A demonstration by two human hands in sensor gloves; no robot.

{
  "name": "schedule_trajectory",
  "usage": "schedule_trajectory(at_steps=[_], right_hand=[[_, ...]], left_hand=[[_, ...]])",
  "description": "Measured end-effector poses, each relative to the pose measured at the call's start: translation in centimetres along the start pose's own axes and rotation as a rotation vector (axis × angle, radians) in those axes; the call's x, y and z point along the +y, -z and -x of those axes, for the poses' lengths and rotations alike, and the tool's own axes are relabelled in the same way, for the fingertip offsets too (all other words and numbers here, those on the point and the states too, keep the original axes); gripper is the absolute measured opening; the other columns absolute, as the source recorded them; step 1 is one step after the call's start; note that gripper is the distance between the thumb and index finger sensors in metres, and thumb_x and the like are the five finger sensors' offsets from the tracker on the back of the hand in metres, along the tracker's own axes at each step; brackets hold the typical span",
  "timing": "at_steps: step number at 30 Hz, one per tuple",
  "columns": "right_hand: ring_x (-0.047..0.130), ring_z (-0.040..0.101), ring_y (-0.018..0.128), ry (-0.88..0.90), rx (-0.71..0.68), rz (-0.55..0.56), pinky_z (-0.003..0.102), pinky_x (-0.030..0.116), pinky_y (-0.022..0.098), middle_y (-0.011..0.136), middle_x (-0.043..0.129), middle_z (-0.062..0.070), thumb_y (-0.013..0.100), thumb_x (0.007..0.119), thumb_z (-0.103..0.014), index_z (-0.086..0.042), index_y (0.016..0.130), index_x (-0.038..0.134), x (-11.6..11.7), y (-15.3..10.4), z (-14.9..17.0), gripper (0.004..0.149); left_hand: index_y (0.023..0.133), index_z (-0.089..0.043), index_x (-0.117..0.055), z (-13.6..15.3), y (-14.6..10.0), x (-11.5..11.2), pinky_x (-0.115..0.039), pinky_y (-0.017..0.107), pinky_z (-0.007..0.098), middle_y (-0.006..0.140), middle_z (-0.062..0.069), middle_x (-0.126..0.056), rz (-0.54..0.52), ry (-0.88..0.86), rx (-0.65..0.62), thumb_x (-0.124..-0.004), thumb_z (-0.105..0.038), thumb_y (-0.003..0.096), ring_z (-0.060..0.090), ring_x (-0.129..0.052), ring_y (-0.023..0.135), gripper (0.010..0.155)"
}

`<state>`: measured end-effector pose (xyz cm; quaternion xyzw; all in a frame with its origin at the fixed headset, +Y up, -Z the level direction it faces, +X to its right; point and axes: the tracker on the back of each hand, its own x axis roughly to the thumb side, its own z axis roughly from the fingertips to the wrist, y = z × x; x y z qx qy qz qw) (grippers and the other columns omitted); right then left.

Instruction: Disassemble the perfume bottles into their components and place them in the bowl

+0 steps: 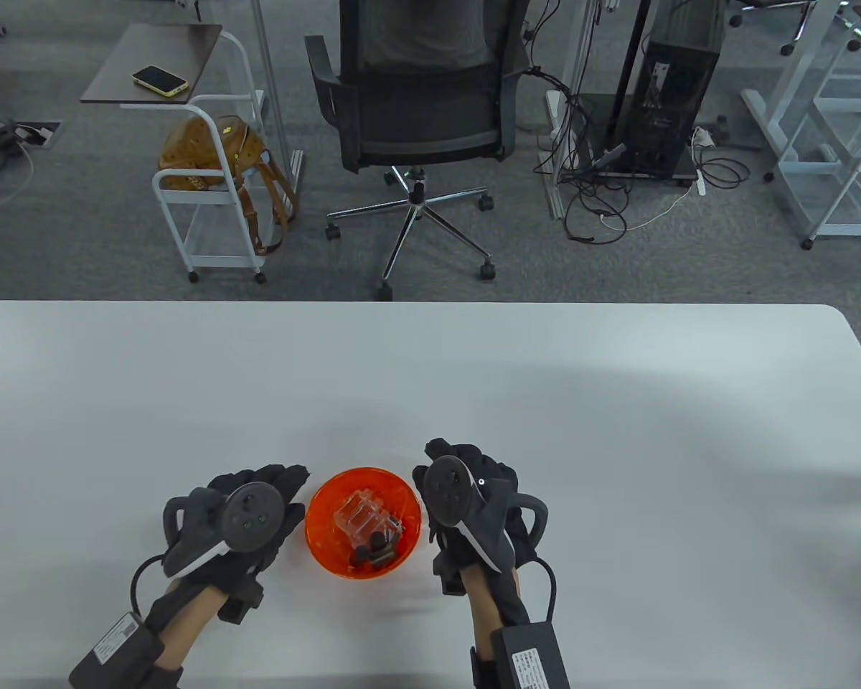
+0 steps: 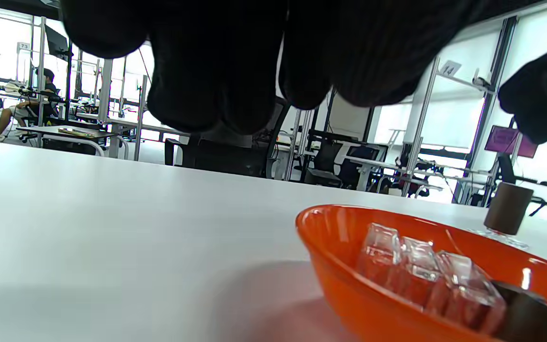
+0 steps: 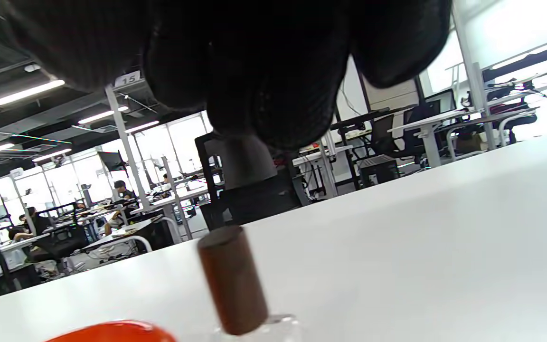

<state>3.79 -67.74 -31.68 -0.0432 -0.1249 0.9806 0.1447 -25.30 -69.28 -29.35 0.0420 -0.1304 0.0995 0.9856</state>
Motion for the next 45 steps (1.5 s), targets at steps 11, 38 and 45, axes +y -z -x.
schedule_trajectory(at_steps=[11, 38, 45], right_hand=[[0.091, 0.018, 0.086, 0.135, 0.116, -0.304, 0.058, 0.067, 0.070, 0.103, 0.072, -0.005, 0.031, 0.086, -0.049, -0.033, 0.097, 0.062, 5.4, 1.2, 3.8, 0.072], [0.105, 0.013, 0.063, 0.131, -0.038, -0.122, 0.051, 0.080, 0.060, 0.083, 0.091, -0.004, 0.031, 0.088, -0.050, -0.030, 0.084, 0.076, 1.9, 0.6, 0.5, 0.057], [0.099, 0.012, 0.062, 0.084, -0.215, -0.167, 0.054, 0.075, 0.063, 0.083, 0.088, -0.005, 0.034, 0.084, -0.052, -0.032, 0.084, 0.076, 2.0, -1.4, -4.0, 0.055]], left_hand=[[0.100, -0.023, -0.082, 1.0, -0.3, -0.7, -0.067, 0.065, 0.061, 0.098, 0.014, -0.092, 0.071, -0.089, 0.000, -0.081, -0.046, 0.0433, 0.037, -0.096, 0.082, 0.061], [0.100, -0.023, -0.082, 1.0, -0.2, -1.4, -0.066, 0.066, 0.061, 0.098, 0.016, -0.092, 0.121, -0.117, -0.002, -0.080, -0.047, 0.0433, 0.038, -0.096, 0.082, 0.061], [0.099, -0.022, -0.082, 0.6, -0.3, -1.4, -0.067, 0.066, 0.061, 0.097, 0.015, -0.092, 0.100, -0.154, -0.033, -0.080, -0.047, 0.0434, 0.038, -0.096, 0.082, 0.061]])
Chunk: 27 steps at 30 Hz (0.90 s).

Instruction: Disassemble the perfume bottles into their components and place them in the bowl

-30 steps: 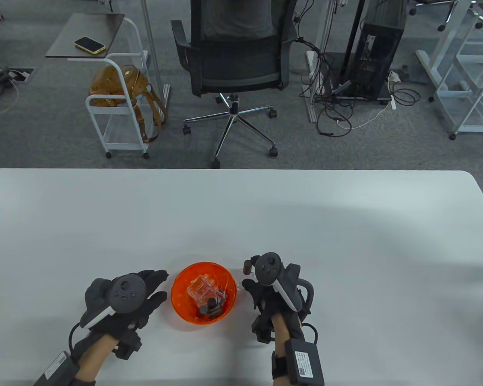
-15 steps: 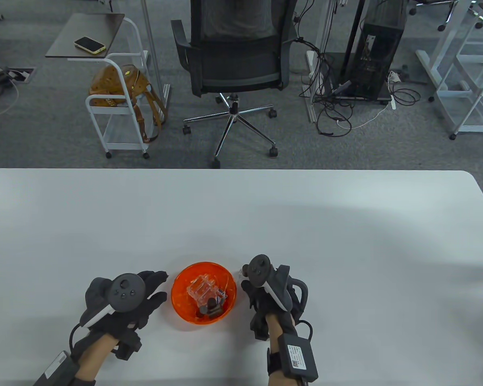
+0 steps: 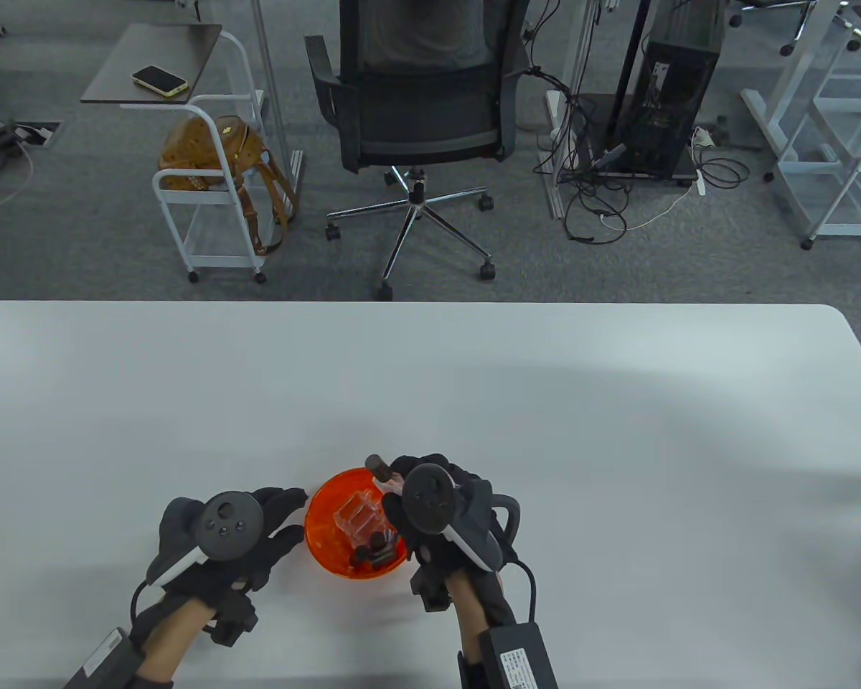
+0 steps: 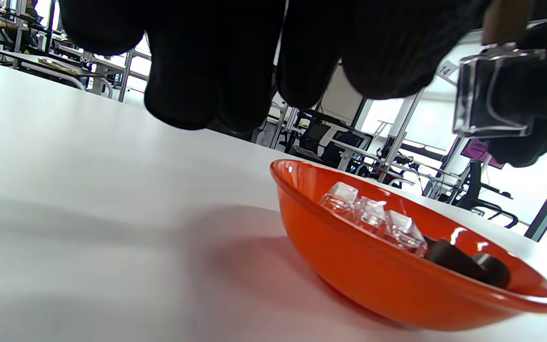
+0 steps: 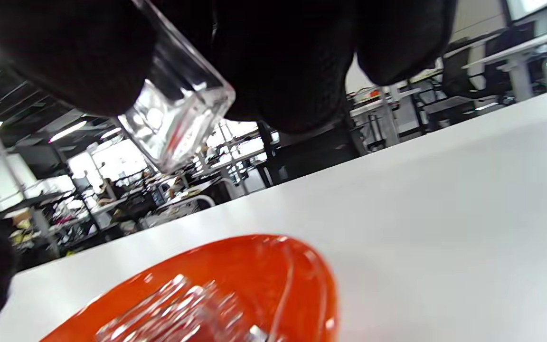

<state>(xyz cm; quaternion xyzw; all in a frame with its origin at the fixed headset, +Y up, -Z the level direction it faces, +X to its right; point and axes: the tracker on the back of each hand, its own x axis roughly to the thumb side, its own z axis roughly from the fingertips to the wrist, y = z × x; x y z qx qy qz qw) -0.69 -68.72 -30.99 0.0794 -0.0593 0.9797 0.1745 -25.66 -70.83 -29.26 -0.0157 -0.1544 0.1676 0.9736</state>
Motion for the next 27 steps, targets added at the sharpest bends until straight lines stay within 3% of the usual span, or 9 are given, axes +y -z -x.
schedule_trajectory(at_steps=[9, 12, 15, 19, 22, 27], right_hand=[[0.102, 0.011, 0.065, -0.226, -0.158, -0.069, 0.052, 0.077, 0.063, 0.085, 0.090, -0.007, 0.033, 0.086, -0.051, -0.033, 0.083, 0.077, 2.7, -0.8, -4.5, 0.054], [0.101, 0.011, 0.065, -0.254, -0.189, -0.067, 0.052, 0.076, 0.063, 0.084, 0.090, -0.007, 0.032, 0.086, -0.051, -0.034, 0.083, 0.077, 2.9, -1.1, -5.3, 0.055], [0.100, 0.011, 0.065, -0.248, -0.187, -0.065, 0.053, 0.076, 0.064, 0.084, 0.090, -0.007, 0.032, 0.086, -0.051, -0.034, 0.083, 0.077, 2.8, -1.1, -5.4, 0.055], [0.100, 0.012, 0.066, -0.269, -0.114, -0.046, 0.053, 0.076, 0.064, 0.085, 0.089, -0.007, 0.032, 0.086, -0.051, -0.034, 0.083, 0.078, 1.9, -0.5, -3.3, 0.054], [0.103, 0.014, 0.071, -0.206, -0.020, -0.028, 0.052, 0.077, 0.063, 0.089, 0.090, -0.004, 0.033, 0.085, -0.050, -0.032, 0.083, 0.078, 0.7, 0.0, -1.1, 0.054], [0.108, 0.013, 0.066, -0.113, 0.052, 0.000, 0.050, 0.081, 0.059, 0.084, 0.094, -0.004, 0.033, 0.085, -0.049, -0.030, 0.084, 0.077, -0.4, 0.2, 0.8, 0.055]], left_hand=[[0.105, -0.024, -0.071, -1.0, -0.4, 0.6, -0.067, 0.065, 0.061, 0.098, 0.013, -0.091, -0.095, -0.184, -0.108, -0.081, -0.048, 0.0431, 0.037, -0.097, 0.081, 0.067], [0.101, -0.026, -0.076, -1.4, -0.4, 0.6, -0.070, 0.063, 0.060, 0.090, 0.013, -0.097, -0.133, -0.219, -0.142, -0.085, -0.047, 0.0411, 0.034, -0.101, 0.074, 0.065], [0.091, -0.026, -0.087, -1.7, -0.5, 1.0, -0.075, 0.060, 0.058, 0.080, 0.007, -0.103, -0.185, -0.199, -0.146, -0.088, -0.042, 0.0405, 0.030, -0.106, 0.065, 0.053], [0.091, -0.024, -0.087, -1.3, -0.8, 1.7, -0.073, 0.060, 0.060, 0.080, 0.010, -0.102, -0.248, -0.246, -0.110, -0.087, -0.041, 0.0410, 0.032, -0.104, 0.066, 0.053], [0.094, -0.025, -0.088, -1.6, -0.6, 0.9, -0.069, 0.063, 0.061, 0.086, 0.012, -0.096, -0.174, -0.151, -0.091, -0.087, -0.039, 0.0421, 0.034, -0.099, 0.071, 0.054], [0.100, -0.024, -0.083, -4.2, 0.2, -2.5, -0.063, 0.067, 0.063, 0.094, 0.014, -0.091, 0.030, 0.150, -0.196, -0.084, -0.033, 0.0444, 0.037, -0.094, 0.080, 0.056]])
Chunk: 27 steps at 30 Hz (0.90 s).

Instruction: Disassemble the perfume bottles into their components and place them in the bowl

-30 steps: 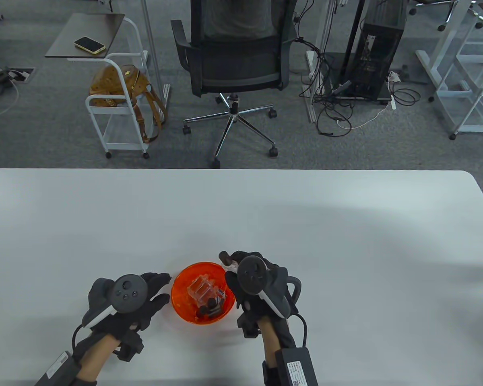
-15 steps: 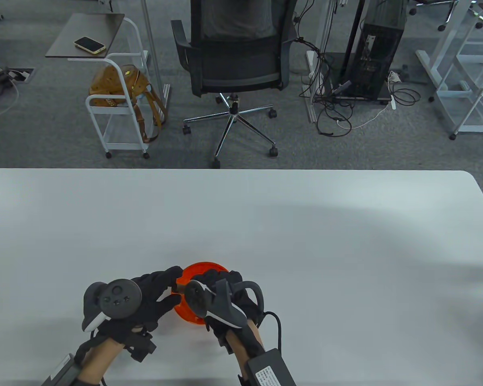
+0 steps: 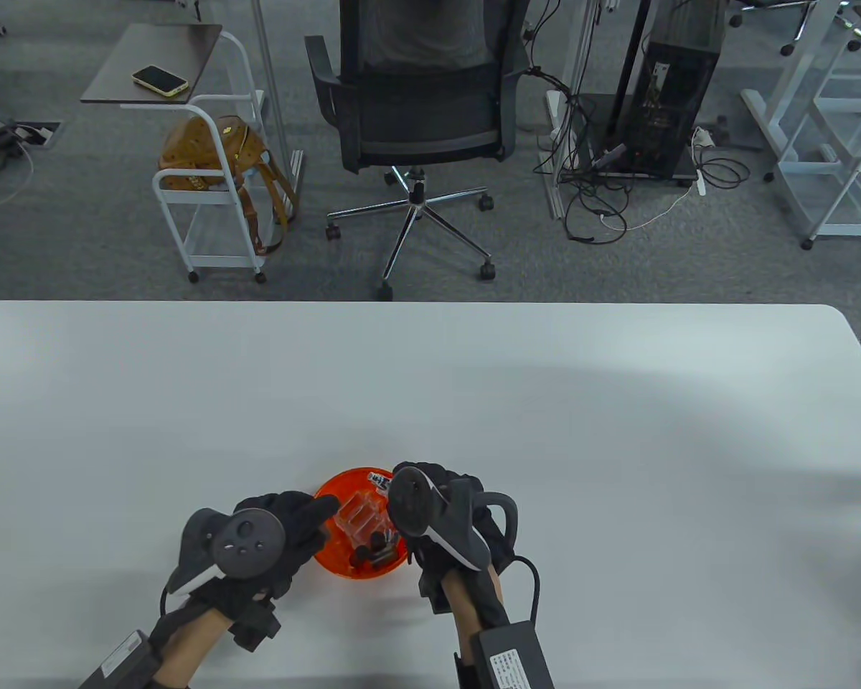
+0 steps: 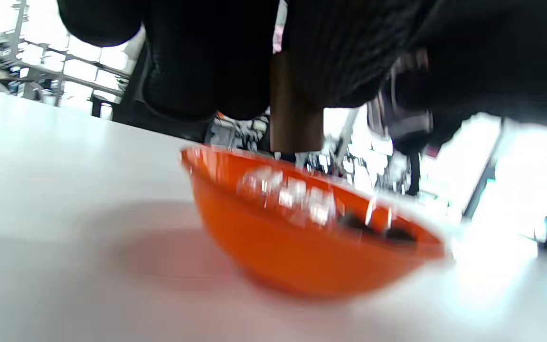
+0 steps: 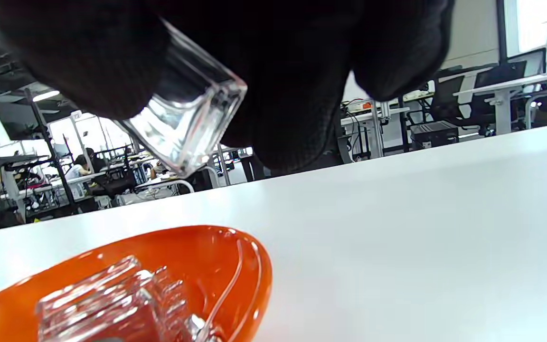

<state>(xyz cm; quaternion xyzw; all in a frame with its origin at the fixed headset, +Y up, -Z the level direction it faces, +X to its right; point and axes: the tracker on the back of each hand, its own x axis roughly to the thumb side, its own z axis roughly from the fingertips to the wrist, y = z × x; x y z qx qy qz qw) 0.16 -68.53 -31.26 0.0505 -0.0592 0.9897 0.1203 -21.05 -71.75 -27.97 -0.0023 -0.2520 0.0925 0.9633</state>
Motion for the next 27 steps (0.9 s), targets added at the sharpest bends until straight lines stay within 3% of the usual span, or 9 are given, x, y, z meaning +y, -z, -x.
schedule_trajectory(at_steps=[3, 6, 10, 13, 17, 23, 27], right_hand=[[0.105, 0.012, 0.064, -0.011, -0.011, -0.020, 0.051, 0.079, 0.060, 0.085, 0.091, -0.004, 0.034, 0.085, -0.049, -0.031, 0.085, 0.076, 0.4, 0.0, -0.2, 0.055], [0.102, 0.011, 0.063, -0.030, -0.030, -0.044, 0.052, 0.078, 0.062, 0.086, 0.088, -0.004, 0.033, 0.087, -0.048, -0.032, 0.085, 0.075, 0.9, 0.0, -0.6, 0.055], [0.100, 0.011, 0.063, -0.024, -0.046, -0.063, 0.053, 0.076, 0.063, 0.085, 0.087, -0.005, 0.033, 0.086, -0.049, -0.033, 0.085, 0.075, 1.4, -0.1, -1.1, 0.055], [0.102, 0.012, 0.068, -0.007, -0.068, -0.093, 0.052, 0.077, 0.063, 0.087, 0.088, -0.005, 0.034, 0.084, -0.050, -0.032, 0.085, 0.075, 1.9, -0.1, -1.8, 0.055], [0.107, 0.013, 0.067, -0.004, -0.145, -0.173, 0.051, 0.080, 0.062, 0.085, 0.093, -0.005, 0.033, 0.085, -0.048, -0.032, 0.084, 0.076, 2.7, -0.4, -3.4, 0.054], [0.102, 0.010, 0.065, 0.058, -0.202, -0.135, 0.051, 0.077, 0.064, 0.085, 0.089, -0.006, 0.032, 0.086, -0.048, -0.032, 0.084, 0.076, 2.3, -1.1, -5.1, 0.055], [0.101, 0.011, 0.065, 0.107, -0.200, -0.074, 0.052, 0.076, 0.064, 0.085, 0.088, -0.006, 0.032, 0.086, -0.049, -0.032, 0.084, 0.077, 1.8, -1.2, -5.1, 0.055]], left_hand=[[0.100, -0.026, -0.082, -1.3, 0.5, -0.9, -0.064, 0.068, 0.062, 0.093, 0.008, -0.094, 0.042, 0.149, -0.049, -0.087, -0.035, 0.0428, 0.034, -0.095, 0.081, 0.058], [0.102, -0.026, -0.079, -1.5, 0.7, -1.3, -0.064, 0.068, 0.061, 0.093, 0.003, -0.096, 0.049, 0.158, -0.056, -0.089, -0.037, 0.0413, 0.032, -0.094, 0.084, 0.062], [0.104, -0.021, -0.076, -0.1, 0.5, -0.4, -0.065, 0.067, 0.061, 0.095, 0.008, -0.094, 0.007, 0.029, 0.001, -0.087, -0.044, 0.0405, 0.035, -0.094, 0.083, 0.068], [0.107, -0.018, -0.068, 1.3, -0.1, 0.6, -0.066, 0.065, 0.061, 0.099, 0.015, -0.087, -0.107, -0.100, 0.082, -0.083, -0.046, 0.0418, 0.037, -0.095, 0.081, 0.073], [0.109, -0.030, -0.062, 1.8, -0.4, 1.3, -0.068, 0.064, 0.061, 0.105, 0.012, -0.083, -0.177, -0.205, 0.044, -0.085, -0.043, 0.0421, 0.037, -0.097, 0.080, 0.072], [0.090, -0.025, -0.086, 1.8, -0.8, 2.2, -0.078, 0.058, 0.057, 0.080, 0.008, -0.104, -0.298, -0.232, 0.042, -0.090, -0.035, 0.0409, 0.027, -0.109, 0.063, 0.050], [0.086, -0.018, -0.093, 2.4, -0.8, 2.4, -0.079, 0.054, 0.058, 0.066, 0.010, -0.110, -0.308, -0.269, 0.093, -0.083, -0.041, 0.0416, 0.029, -0.111, 0.054, 0.051]])
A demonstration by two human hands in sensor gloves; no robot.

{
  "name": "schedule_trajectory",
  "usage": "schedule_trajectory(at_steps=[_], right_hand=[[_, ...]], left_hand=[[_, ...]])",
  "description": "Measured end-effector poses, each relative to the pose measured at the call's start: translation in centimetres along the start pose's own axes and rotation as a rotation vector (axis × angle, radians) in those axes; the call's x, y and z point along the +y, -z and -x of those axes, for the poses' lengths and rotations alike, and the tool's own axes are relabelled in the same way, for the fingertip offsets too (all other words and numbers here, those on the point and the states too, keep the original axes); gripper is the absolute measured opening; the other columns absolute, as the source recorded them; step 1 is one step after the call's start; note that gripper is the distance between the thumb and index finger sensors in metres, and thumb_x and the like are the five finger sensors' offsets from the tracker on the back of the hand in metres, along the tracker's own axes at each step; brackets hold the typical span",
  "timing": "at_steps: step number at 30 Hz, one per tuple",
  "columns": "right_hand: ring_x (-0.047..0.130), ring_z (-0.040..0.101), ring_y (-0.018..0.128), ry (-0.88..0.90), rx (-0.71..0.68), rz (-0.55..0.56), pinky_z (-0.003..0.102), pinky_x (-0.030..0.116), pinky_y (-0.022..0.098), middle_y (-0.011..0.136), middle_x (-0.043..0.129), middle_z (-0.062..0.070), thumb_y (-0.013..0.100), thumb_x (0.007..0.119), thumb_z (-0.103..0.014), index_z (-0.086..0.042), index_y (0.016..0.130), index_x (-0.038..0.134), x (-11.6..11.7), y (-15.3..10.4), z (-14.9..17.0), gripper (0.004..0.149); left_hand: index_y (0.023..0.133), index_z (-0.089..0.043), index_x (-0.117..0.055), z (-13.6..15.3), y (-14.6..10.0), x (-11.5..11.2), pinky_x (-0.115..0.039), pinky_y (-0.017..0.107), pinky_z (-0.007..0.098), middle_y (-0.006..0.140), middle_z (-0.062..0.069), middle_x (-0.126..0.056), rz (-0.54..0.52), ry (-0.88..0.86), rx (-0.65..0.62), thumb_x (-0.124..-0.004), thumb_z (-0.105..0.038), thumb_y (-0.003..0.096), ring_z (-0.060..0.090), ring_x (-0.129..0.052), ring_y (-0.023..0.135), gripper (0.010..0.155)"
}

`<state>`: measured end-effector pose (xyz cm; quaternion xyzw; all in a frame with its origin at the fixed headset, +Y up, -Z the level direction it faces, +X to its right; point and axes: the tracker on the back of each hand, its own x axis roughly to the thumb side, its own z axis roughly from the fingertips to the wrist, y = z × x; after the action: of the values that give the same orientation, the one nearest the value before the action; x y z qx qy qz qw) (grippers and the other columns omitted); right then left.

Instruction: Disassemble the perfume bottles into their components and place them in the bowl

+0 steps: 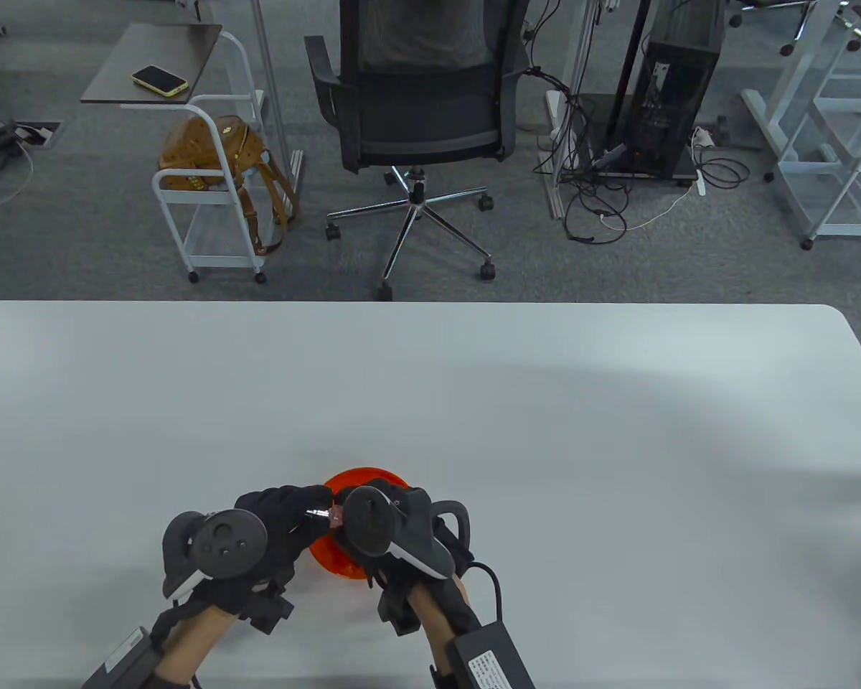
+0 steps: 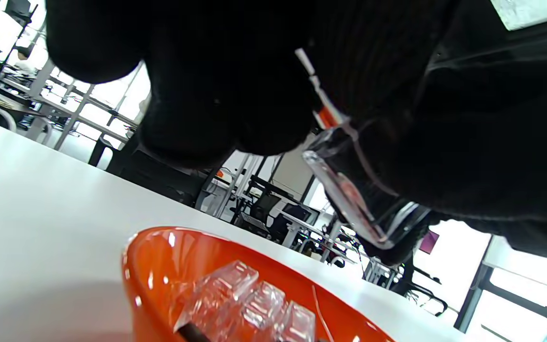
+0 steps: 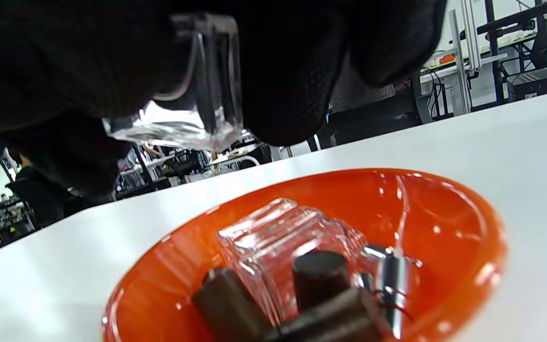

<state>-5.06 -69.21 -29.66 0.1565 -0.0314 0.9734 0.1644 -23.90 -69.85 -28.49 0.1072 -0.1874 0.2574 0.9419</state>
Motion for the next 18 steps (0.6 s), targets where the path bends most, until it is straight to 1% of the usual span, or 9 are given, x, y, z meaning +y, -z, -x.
schedule_trajectory(at_steps=[2, 6, 8, 9, 12, 13, 14, 17, 18], right_hand=[[0.101, 0.010, 0.065, -0.020, -0.008, 0.005, 0.052, 0.076, 0.064, 0.085, 0.089, -0.006, 0.032, 0.086, -0.049, -0.033, 0.084, 0.077, 0.1, 0.0, -0.2, 0.055], [0.101, 0.010, 0.064, -0.040, -0.005, 0.006, 0.052, 0.076, 0.064, 0.085, 0.089, -0.007, 0.032, 0.085, -0.049, -0.032, 0.084, 0.077, 0.4, 0.0, -0.1, 0.055], [0.101, 0.010, 0.064, -0.014, -0.004, 0.020, 0.052, 0.076, 0.064, 0.084, 0.090, -0.006, 0.032, 0.085, -0.049, -0.032, 0.084, 0.078, 0.1, 0.0, -0.2, 0.055], [0.101, 0.010, 0.064, -0.008, -0.006, 0.025, 0.052, 0.076, 0.064, 0.084, 0.089, -0.006, 0.032, 0.085, -0.049, -0.032, 0.084, 0.078, 0.0, 0.0, -0.3, 0.055], [0.102, 0.010, 0.064, -0.020, -0.023, 0.033, 0.052, 0.076, 0.064, 0.084, 0.090, -0.006, 0.032, 0.085, -0.049, -0.032, 0.084, 0.078, -0.2, -0.2, -0.4, 0.055], [0.102, 0.010, 0.064, -0.022, -0.023, 0.032, 0.052, 0.076, 0.064, 0.084, 0.090, -0.006, 0.032, 0.085, -0.049, -0.032, 0.084, 0.079, -0.1, -0.2, -0.5, 0.055], [0.102, 0.010, 0.064, -0.031, -0.022, 0.033, 0.052, 0.076, 0.064, 0.084, 0.090, -0.006, 0.032, 0.085, -0.049, -0.032, 0.084, 0.079, -0.1, -0.1, -0.5, 0.055], [0.102, 0.010, 0.063, -0.028, -0.012, 0.031, 0.052, 0.077, 0.064, 0.083, 0.090, -0.006, 0.032, 0.085, -0.049, -0.031, 0.084, 0.079, 0.0, -0.1, -0.2, 0.055], [0.102, 0.009, 0.062, -0.018, -0.011, 0.031, 0.051, 0.077, 0.064, 0.083, 0.091, -0.007, 0.032, 0.085, -0.050, -0.032, 0.084, 0.079, -0.1, -0.1, -0.2, 0.055]], left_hand=[[0.085, -0.017, -0.095, 0.3, 0.0, 0.0, -0.080, 0.054, 0.059, 0.064, 0.011, -0.111, 0.024, -0.020, 0.021, -0.080, -0.044, 0.0420, 0.030, -0.111, 0.052, 0.053], [0.095, -0.019, -0.084, 1.0, 0.1, 0.1, -0.079, 0.057, 0.056, 0.076, 0.008, -0.108, 0.087, -0.104, 0.020, -0.089, -0.036, 0.0417, 0.026, -0.111, 0.060, 0.056], [0.091, -0.024, -0.085, 1.2, 0.1, 0.2, -0.080, 0.057, 0.055, 0.073, 0.006, -0.110, 0.068, -0.117, 0.016, -0.088, -0.034, 0.0423, 0.024, -0.113, 0.059, 0.050], [0.090, -0.023, -0.087, 1.3, 0.1, 0.3, -0.081, 0.056, 0.055, 0.071, 0.007, -0.112, 0.059, -0.123, 0.021, -0.087, -0.035, 0.0426, 0.025, -0.113, 0.057, 0.049], [0.085, -0.019, -0.095, 1.3, 0.0, 0.3, -0.080, 0.054, 0.057, 0.063, 0.008, -0.115, 0.044, -0.084, 0.041, -0.079, -0.043, 0.0429, 0.029, -0.113, 0.052, 0.052], [0.084, -0.018, -0.096, 1.3, 0.0, 0.3, -0.080, 0.054, 0.058, 0.062, 0.009, -0.114, 0.044, -0.087, 0.039, -0.079, -0.044, 0.0428, 0.030, -0.113, 0.052, 0.052], [0.085, -0.018, -0.096, 1.3, 0.0, 0.4, -0.080, 0.054, 0.058, 0.063, 0.008, -0.115, 0.049, -0.099, 0.041, -0.080, -0.044, 0.0423, 0.029, -0.113, 0.052, 0.052], [0.094, -0.019, -0.087, 1.3, 0.2, 0.5, -0.079, 0.057, 0.056, 0.073, 0.007, -0.112, 0.110, -0.137, 0.030, -0.089, -0.039, 0.0417, 0.027, -0.112, 0.060, 0.055], [0.093, -0.020, -0.086, 1.3, 0.2, 0.6, -0.080, 0.057, 0.055, 0.074, 0.005, -0.111, 0.100, -0.138, 0.026, -0.090, -0.036, 0.0418, 0.025, -0.112, 0.060, 0.054]])
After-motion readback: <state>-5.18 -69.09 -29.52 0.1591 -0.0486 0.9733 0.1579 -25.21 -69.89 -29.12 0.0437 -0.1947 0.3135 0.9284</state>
